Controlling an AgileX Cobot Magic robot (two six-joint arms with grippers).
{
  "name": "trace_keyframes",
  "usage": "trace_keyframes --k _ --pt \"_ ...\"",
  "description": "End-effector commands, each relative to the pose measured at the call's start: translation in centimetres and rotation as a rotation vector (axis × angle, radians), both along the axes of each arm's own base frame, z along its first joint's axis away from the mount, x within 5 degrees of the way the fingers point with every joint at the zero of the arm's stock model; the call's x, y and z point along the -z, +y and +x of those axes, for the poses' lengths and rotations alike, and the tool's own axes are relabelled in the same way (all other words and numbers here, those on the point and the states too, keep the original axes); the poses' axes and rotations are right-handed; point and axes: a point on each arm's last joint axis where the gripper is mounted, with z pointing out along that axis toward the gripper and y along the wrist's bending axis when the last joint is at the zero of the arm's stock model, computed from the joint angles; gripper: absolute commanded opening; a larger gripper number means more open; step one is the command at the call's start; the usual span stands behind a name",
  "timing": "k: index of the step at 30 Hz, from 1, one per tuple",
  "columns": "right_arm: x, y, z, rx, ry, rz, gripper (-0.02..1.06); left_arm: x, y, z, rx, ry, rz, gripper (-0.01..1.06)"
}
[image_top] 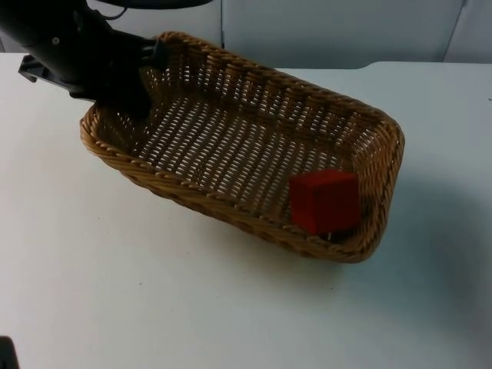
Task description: Pick up the basket with the left hand and place the cube into the basket with the right hand.
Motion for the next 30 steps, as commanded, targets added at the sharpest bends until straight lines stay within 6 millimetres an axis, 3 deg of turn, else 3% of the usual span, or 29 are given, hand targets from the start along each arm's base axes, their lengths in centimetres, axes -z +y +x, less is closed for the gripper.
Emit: trace_keyframes --k 1,14,21,25,30 --pt "-0.2 -0.1 -0.1 0.003 -0.019 -0.001 0.01 -0.9 -0.2 -0.1 -0.031 -0.007 -0.043 0.0" --pt "0.0 -0.1 -0.2 0.006 0.006 0.006 0.01 -0.9 -0.6 0.7 -0.143 -0.016 -0.148 0.0" --pt "0.0 -0.1 -0.2 0.006 0.006 0.008 0.01 2.2 -0.9 1.0 -0.163 0.073 -0.156 0.0" --pt "0.0 -0.1 -0.2 0.006 0.006 0.008 0.01 5.0 -1.0 1.2 -0.171 0.138 -0.141 0.0" --pt "0.0 -0.1 -0.2 0.006 0.006 0.008 0.01 6.2 -0.9 1.3 -0.163 0.141 -0.118 0.05"
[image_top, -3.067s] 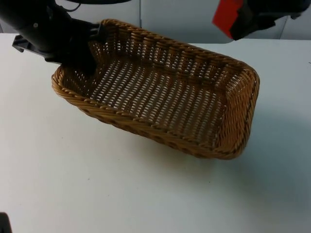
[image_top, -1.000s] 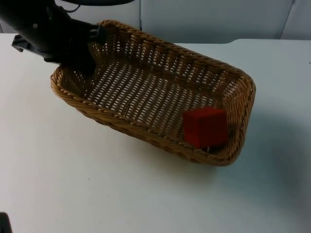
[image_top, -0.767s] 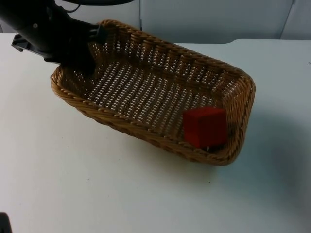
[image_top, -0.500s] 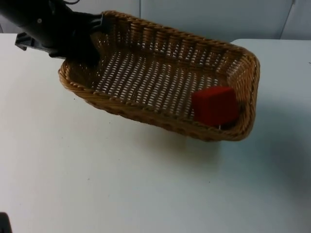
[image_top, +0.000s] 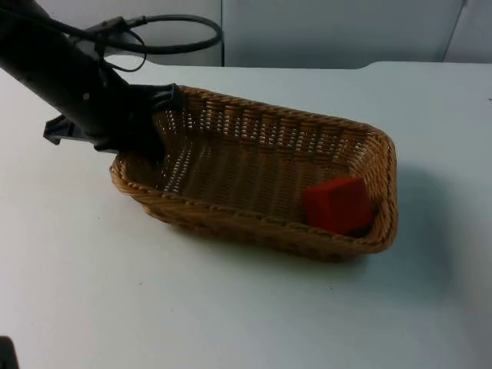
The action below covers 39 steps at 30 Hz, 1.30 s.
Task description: Pick up the basket with the left hand and place the cube into the basket with the right hand.
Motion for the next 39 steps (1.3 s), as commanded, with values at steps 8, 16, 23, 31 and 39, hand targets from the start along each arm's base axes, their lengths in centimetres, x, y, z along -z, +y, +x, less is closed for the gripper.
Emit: trace_keyframes --k 8,16,23,31,39 --pt "-0.2 0.0 -0.1 0.017 -0.014 0.034 0.01 -0.3 -0.3 0.2 0.077 -0.067 0.012 0.81" --pt "-0.2 0.0 -0.1 0.012 -0.014 0.024 0.01 -4.8 -0.1 3.0 0.227 -0.195 0.172 0.92" --pt "-1.6 -0.2 0.4 0.005 -0.126 -0.015 0.01 -18.2 0.8 4.6 0.192 -0.385 0.307 0.4" --pt "-13.8 0.1 -1.9 -0.108 -0.541 -0.168 0.01 -32.1 2.5 -2.2 0.195 -0.588 0.333 0.0" --pt "-23.9 0.5 -10.5 -0.225 -0.923 -0.563 0.01 -38.1 4.6 -11.5 0.216 -0.642 0.362 0.0"
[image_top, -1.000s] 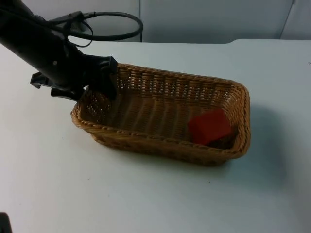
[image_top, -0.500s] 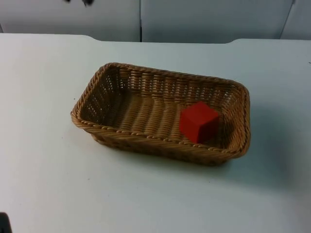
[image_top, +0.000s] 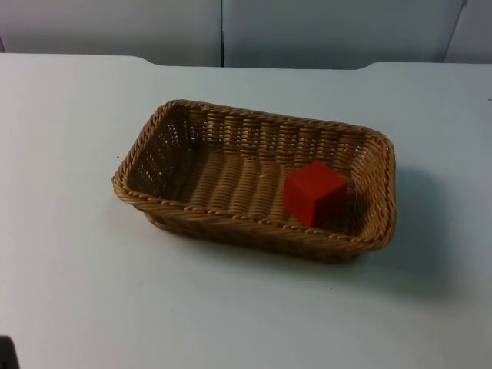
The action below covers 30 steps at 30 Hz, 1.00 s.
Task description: Pick up the basket with the left hand and place the cube into the basket with the right hand.
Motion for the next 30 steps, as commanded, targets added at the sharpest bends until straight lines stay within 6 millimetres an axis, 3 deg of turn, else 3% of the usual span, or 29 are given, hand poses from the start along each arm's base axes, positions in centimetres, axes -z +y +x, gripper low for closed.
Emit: trace_keyframes --k 1,3,4,5,8,9,13,14,15,17,23,30 --pt "-1.4 0.0 -3.3 0.016 -0.079 -0.11 0.01 -0.8 0.6 -3.1 0.018 -0.009 0.018 0.0" --pt "-1.0 0.1 -5.7 0.016 -0.053 -0.172 0.01 -1.0 1.4 -6.6 0.022 -0.025 0.032 0.0" --pt "-1.0 0.1 -5.7 0.016 -0.053 -0.172 0.01 -1.0 1.4 -6.6 0.022 -0.025 0.032 0.0" --pt "-0.5 0.2 -6.8 0.014 -0.033 -0.203 0.01 -0.5 1.8 -8.0 0.017 -0.034 0.048 0.0" --pt "2.4 0.2 -9.3 0.013 0.036 -0.248 0.01 1.1 3.4 -13.5 -0.011 -0.134 0.055 0.0" --pt "2.4 0.2 -9.3 0.013 0.036 -0.248 0.01 1.1 3.4 -13.5 -0.011 -0.134 0.055 0.0" --pt "7.1 0.4 -12.1 -0.012 0.036 -0.199 0.01 6.2 4.9 -20.0 -0.033 -0.205 0.025 0.0" --pt "7.1 0.4 -12.1 -0.012 0.036 -0.199 0.01 6.2 4.9 -20.0 -0.033 -0.205 0.025 0.0" --pt "8.0 0.5 -12.8 -0.026 0.025 -0.173 0.01 7.7 5.2 -21.2 -0.052 -0.197 0.009 0.0" --pt "9.8 0.9 -15.2 -0.072 -0.039 -0.094 0.01 10.3 6.0 -24.6 -0.103 -0.207 -0.067 0.0" --pt "10.0 2.0 -19.2 -0.215 -0.17 0.083 0.01 14.5 7.0 -29.3 -0.13 -0.263 -0.132 0.0" --pt "9.7 2.1 -19.8 -0.244 -0.211 0.135 0.01 17.7 7.6 -32.0 -0.125 -0.316 -0.146 0.0"
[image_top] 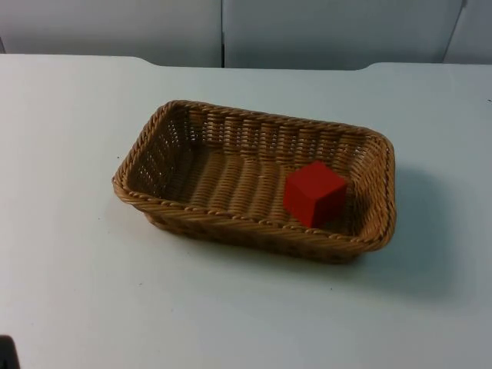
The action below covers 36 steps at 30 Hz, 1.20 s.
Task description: Pick up the basket with the left hand and place the cube into the basket with the right hand.
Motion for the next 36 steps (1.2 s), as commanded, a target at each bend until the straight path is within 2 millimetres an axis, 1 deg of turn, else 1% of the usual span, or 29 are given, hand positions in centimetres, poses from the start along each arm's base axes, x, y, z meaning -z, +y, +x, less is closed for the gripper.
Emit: trace_keyframes --k 1,4,5,8,11,13,15,16,18,21,22,24,25,26,27,28,30,31,35,36 --pt "-0.2 0.0 0.0 -0.007 -0.024 0.043 0.01 0.8 0.1 -0.4 0.002 0.001 -0.009 0.0" --pt "-0.5 0.0 -0.1 -0.027 -0.053 0.096 0.01 1.9 0.0 -0.2 0.006 0.074 0.002 0.0" --pt "-0.5 0.0 -0.1 -0.027 -0.053 0.096 0.01 1.9 0.0 -0.2 0.006 0.074 0.002 0.0" --pt "-0.1 0.3 -0.3 -0.056 -0.011 0.085 0.01 2.8 -0.1 0.2 -0.002 0.115 0.004 0.0" --pt "0.5 0.4 -0.7 -0.084 0.057 0.12 0.01 3.7 -0.2 0.5 -0.001 0.15 0.003 0.0" --pt "1.5 0.3 -0.6 -0.096 0.194 0.213 0.01 3.6 -0.2 0.5 -0.001 0.148 0.003 0.0" --pt "3.1 0.2 -0.5 -0.062 0.374 0.242 0.01 3.6 -0.2 0.5 -0.001 0.148 0.003 0.0" --pt "3.1 0.2 -0.5 -0.062 0.374 0.242 0.01 3.6 -0.2 0.5 -0.001 0.148 0.003 0.0" --pt "4.9 -0.2 -0.5 -0.02 0.543 0.202 0.01 3.6 -0.2 0.5 -0.001 0.148 0.003 0.0" --pt "7.5 -0.4 -0.3 -0.02 0.69 0.186 0.01 3.6 -0.2 0.5 -0.001 0.148 0.003 0.0" --pt "7.5 -0.4 -0.3 -0.02 0.69 0.186 0.01 3.6 -0.2 0.5 -0.001 0.148 0.003 0.0" --pt "9.4 -0.6 -0.3 -0.012 0.758 0.171 0.01 3.6 -0.2 0.5 -0.001 0.148 0.003 0.0" --pt "10.8 -0.8 -0.2 0.015 0.783 0.157 0.01 3.6 -0.2 0.5 -0.001 0.148 0.003 0.0" --pt "10.8 -0.8 -0.2 0.015 0.783 0.157 0.01 3.6 -0.2 0.5 -0.001 0.148 0.003 0.0" --pt "11.3 -0.8 -0.2 0.017 0.786 0.158 0.01 3.6 -0.2 0.5 -0.001 0.148 0.003 0.0" --pt "12.5 -0.9 0.0 0.032 0.801 0.151 0.01 3.6 -0.2 0.5 -0.001 0.148 0.003 0.0" --pt "13.9 -0.9 0.6 0.049 0.862 0.14 0.01 3.6 -0.2 0.5 -0.001 0.148 0.003 0.0" --pt "13.9 -0.9 0.6 0.049 0.862 0.14 0.01 3.6 -0.2 0.5 -0.001 0.148 0.003 0.0" --pt "15.6 -0.9 1.7 0.057 0.915 0.195 0.01 3.6 -0.2 0.5 -0.001 0.146 0.003 0.0" --pt "15.5 -1.0 1.7 0.07 0.912 0.207 0.01 3.6 -0.2 0.5 -0.001 0.146 0.003 0.0"
